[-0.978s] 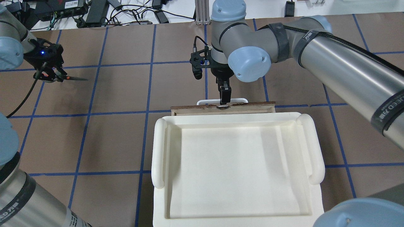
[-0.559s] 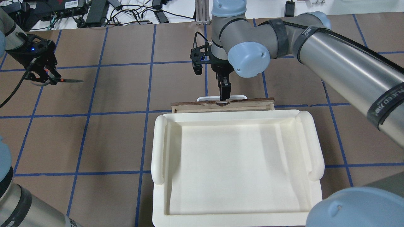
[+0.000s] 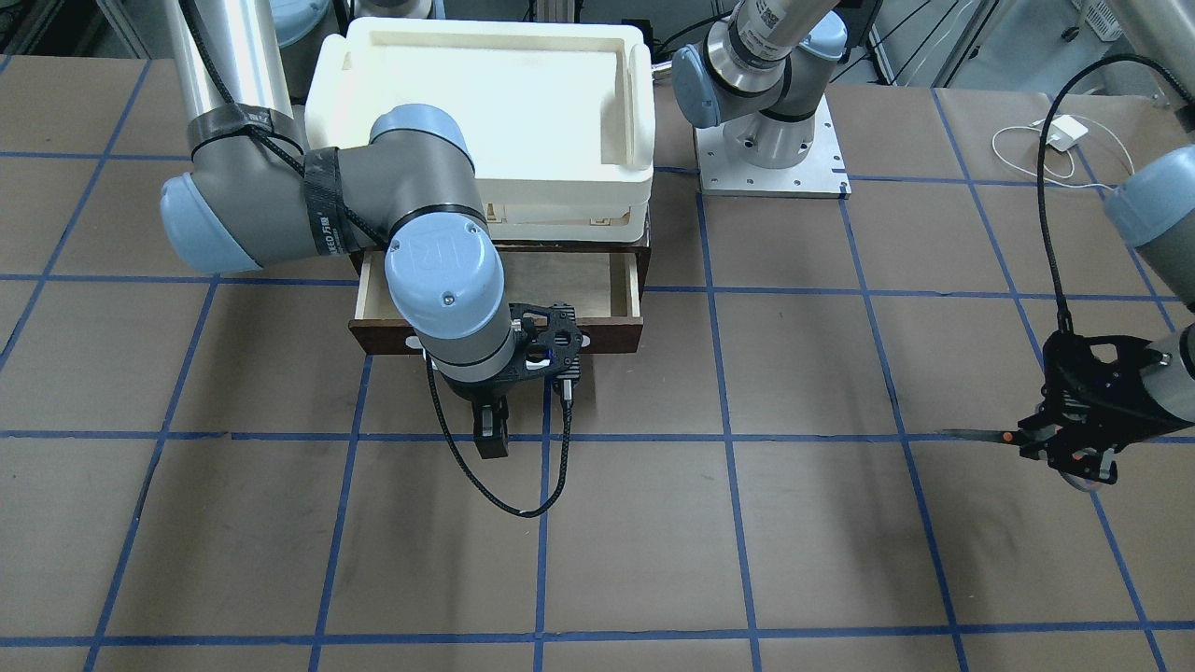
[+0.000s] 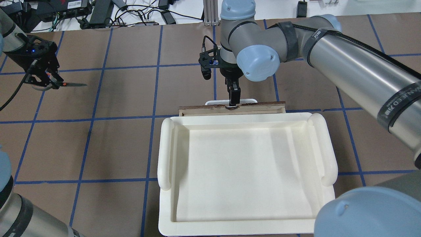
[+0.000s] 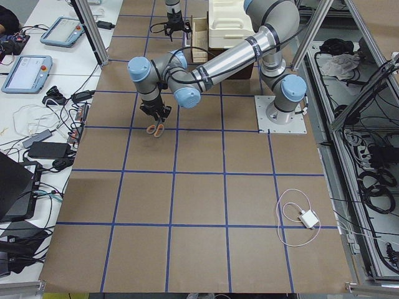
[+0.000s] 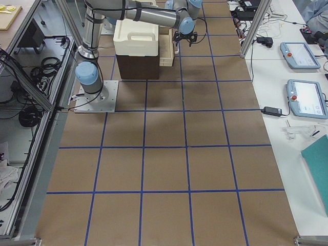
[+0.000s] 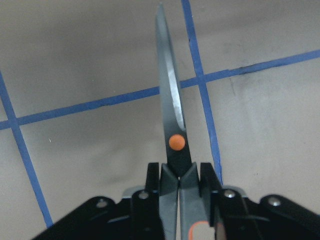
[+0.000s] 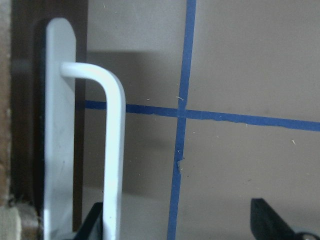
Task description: Place scissors in drawer with both arms
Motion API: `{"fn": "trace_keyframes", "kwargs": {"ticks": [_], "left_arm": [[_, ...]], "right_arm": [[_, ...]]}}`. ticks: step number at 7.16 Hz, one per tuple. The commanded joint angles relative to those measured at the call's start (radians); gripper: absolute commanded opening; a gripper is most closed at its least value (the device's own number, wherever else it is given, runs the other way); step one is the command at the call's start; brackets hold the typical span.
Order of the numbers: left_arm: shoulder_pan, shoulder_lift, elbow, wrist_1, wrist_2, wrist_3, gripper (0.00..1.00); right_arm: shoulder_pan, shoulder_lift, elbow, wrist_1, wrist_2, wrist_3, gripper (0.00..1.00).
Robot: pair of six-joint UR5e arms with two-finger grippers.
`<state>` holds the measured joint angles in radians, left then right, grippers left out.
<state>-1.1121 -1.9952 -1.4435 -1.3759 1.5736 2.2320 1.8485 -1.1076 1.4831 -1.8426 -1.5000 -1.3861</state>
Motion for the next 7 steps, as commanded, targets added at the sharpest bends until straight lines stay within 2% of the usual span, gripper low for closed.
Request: {"fn": "trace_keyframes", "kwargs": {"ticks": [1,7], "left_arm": [[0.000,-0.001,-0.002,0.000,0.000,0.000,0.00],[0.000,-0.001,-0.005,0.000,0.000,0.000,0.00]], "right_arm": [[0.000,0.017,-0.001,-0.001,0.000,-0.001,1.00],[-0.011,0.077,-0.078,-0.056,0.000,-0.004,1.00]]}}
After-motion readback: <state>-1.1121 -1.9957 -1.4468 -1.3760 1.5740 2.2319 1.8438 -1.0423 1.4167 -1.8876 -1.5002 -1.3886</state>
